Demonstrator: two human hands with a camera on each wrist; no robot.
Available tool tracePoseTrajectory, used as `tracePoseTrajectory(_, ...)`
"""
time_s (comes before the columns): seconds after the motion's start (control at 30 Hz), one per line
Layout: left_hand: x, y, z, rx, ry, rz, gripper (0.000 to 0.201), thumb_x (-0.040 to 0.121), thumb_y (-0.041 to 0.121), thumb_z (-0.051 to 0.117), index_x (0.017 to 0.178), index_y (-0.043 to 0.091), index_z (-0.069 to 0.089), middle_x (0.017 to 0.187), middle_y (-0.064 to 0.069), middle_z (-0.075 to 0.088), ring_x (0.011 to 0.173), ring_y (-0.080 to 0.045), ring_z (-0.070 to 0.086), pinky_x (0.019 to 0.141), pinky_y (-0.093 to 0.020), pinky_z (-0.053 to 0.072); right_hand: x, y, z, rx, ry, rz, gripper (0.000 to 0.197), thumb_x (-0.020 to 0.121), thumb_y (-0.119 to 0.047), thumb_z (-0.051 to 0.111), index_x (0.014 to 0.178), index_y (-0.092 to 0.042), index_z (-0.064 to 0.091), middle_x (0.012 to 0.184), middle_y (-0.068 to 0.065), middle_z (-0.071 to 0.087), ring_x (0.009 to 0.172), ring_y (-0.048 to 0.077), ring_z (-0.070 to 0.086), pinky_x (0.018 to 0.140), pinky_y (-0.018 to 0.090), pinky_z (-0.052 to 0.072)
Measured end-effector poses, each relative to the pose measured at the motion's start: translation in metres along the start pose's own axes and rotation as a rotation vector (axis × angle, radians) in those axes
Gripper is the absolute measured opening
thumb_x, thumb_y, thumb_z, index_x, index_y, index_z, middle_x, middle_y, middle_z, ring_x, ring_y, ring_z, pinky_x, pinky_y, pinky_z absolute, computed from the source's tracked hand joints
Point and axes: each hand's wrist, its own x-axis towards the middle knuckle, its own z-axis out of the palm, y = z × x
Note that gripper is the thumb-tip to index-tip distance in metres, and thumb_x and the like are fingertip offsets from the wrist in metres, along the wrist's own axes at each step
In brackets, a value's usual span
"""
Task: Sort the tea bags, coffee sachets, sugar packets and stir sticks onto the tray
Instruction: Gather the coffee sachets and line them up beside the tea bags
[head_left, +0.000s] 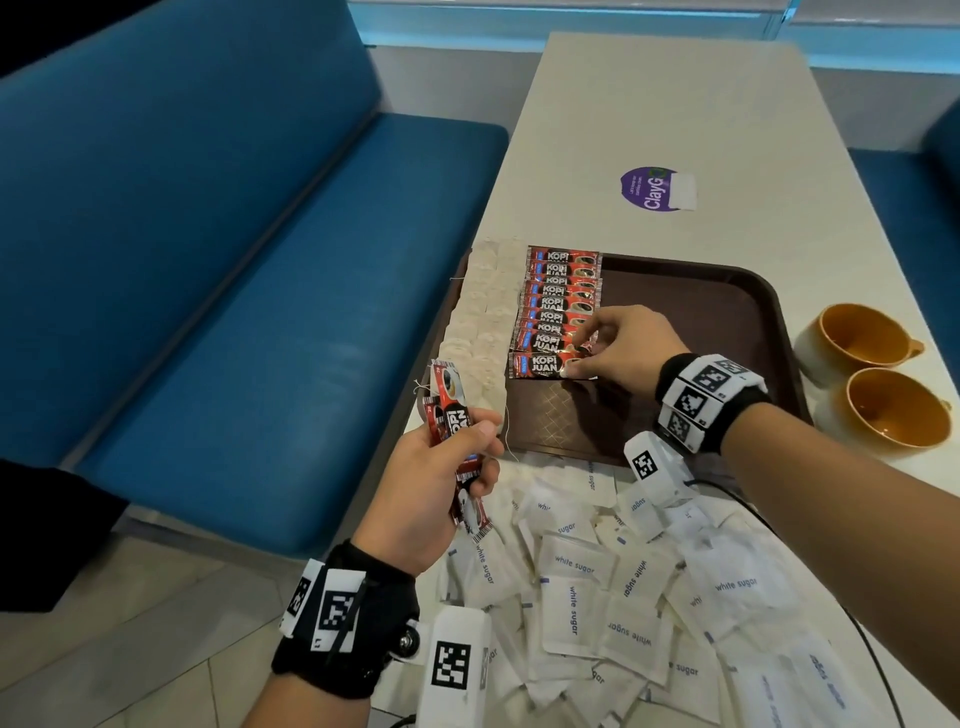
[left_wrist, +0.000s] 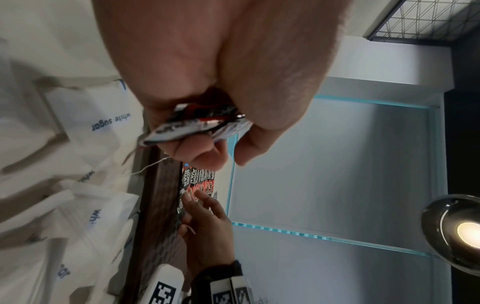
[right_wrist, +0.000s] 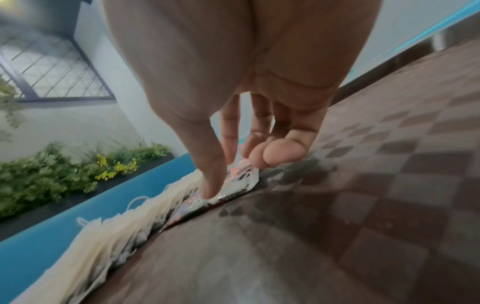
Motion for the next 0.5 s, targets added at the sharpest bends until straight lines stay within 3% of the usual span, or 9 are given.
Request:
tracePoseTrajectory(0.17,-0.001,0.0,0.002,0.011,-0.006,-0.001,0.019,0.099,0.007,0.059,0.114,-0.003,0.066,0.078,-0.008,0.062,0.062,-0.017,0.053,0.053,-0.024,0.041,0.005,-0.008,0.005,-0.135,-0.064,-0.011,0.04,0.061,-0.029,0.098,0.093,-0.028,0.074,0.111,-0.003,0.068,0.102,0.016,0.064,0.09,0.029,0.052)
tracePoseTrajectory(0.33,0.0,0.0,0.0,0.011,-0.003,-0.004,0.017,0.099,0.007,0.059,0.111,-0.001,0.067,0.078,-0.008,0.062,0.062,-0.016,0.053,0.052,-0.024,0.041,0.009,-0.01,0.006,-0.164,-0.069,-0.008,0.036,0.064,-0.03,0.097,0.089,-0.024,0.072,0.124,0.002,0.066,0.113,0.021,0.062,0.087,0.027,0.044)
tracePoseTrajectory(0.5,0.0,0.001,-0.002,0.013,-0.001,-0.003,0.016,0.099,0.008,0.059,0.11,0.0,0.069,0.078,-0.008,0.062,0.062,-0.016,0.054,0.053,-0.024,0.041,0.012,-0.009,0.007,-0.165,-0.054,-0.011,0.037,0.063,-0.031,0.097,0.088,-0.024,0.072,0.113,-0.004,0.064,0.107,0.016,0.06,0.083,0.026,0.043)
